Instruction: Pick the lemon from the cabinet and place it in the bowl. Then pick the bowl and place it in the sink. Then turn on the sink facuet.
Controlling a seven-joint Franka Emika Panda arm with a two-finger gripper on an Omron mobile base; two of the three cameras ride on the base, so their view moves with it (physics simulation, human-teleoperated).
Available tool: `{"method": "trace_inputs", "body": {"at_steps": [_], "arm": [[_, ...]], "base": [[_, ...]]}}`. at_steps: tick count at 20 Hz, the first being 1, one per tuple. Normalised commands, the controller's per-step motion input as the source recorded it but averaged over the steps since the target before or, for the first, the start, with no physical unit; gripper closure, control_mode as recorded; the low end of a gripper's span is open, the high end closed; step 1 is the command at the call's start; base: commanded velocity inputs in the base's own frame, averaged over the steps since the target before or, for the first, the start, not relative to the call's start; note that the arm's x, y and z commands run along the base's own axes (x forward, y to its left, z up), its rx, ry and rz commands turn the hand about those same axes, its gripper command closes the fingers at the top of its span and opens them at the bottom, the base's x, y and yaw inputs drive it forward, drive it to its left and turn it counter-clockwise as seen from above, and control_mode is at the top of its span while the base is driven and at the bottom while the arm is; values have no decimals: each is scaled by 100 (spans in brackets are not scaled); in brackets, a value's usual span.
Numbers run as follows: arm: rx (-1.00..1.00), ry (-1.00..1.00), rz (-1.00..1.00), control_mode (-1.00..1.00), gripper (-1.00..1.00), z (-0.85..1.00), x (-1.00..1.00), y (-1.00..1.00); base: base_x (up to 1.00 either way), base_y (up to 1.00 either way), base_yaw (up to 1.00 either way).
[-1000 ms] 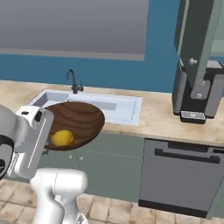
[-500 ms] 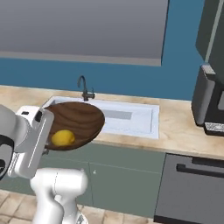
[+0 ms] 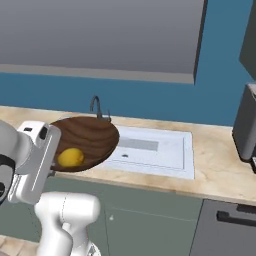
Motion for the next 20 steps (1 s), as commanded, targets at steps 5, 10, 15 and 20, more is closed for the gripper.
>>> {"method": "trace_inputs", "body": {"at_steps": [5,10,15,20], "arm": [[0,0,0,100,100,0,0,0],[0,0,0,100,100,0,0,0],[0,0,0,100,100,0,0,0],[0,0,0,100,100,0,0,0]], "base": [[32,-12,0],[39,0,-1],[49,0,-5],[43,5,-8]]}}
